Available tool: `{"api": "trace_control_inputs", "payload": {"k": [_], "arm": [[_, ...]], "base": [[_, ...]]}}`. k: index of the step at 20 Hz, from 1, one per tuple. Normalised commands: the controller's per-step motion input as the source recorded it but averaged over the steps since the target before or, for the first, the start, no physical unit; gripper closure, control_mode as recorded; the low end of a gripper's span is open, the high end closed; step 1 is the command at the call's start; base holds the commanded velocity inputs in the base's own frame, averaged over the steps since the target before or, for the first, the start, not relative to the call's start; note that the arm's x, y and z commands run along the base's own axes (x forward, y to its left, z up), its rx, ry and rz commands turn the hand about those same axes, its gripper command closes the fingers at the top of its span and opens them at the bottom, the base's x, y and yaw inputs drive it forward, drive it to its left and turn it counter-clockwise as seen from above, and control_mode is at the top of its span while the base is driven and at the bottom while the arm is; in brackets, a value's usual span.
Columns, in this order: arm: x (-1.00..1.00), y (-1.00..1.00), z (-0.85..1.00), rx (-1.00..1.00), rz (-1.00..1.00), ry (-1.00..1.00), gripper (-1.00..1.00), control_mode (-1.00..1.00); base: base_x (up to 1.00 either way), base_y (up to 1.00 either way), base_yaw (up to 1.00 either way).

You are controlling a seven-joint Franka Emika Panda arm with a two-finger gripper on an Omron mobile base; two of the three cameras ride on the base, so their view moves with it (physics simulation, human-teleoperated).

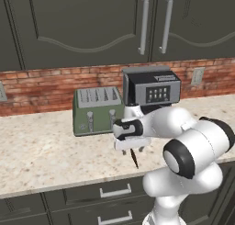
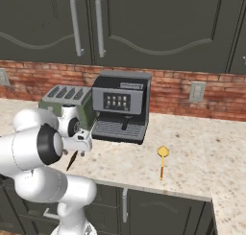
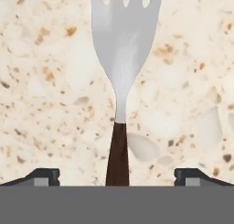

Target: Take the fork and place it on the left side of the plate. Then take the spoon and place it on the right side of the plate. Make sure they're directly next to the plate.

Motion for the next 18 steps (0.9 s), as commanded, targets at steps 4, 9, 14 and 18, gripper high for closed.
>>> {"api": "trace_control_inputs", "payload": {"k": [4,9,14,18], "arm": [[0.06,0.0,-0.26,0.0,0.0,0.0,-1.0,-1.0],[0.08,0.02,-0.13,0.0,0.0,0.0,1.0,-1.0],[0.0,0.03,-0.02,0.0,0.0,0.0,1.0,-1.0],[0.0,0.0,0.0,0.0,0.0,-0.04,1.0,-1.0]], "base": [[0.0,0.0,0.0],[0.0,0.0,0.0],[0.0,0.0,0.0],[0.0,0.0,0.0]]}}
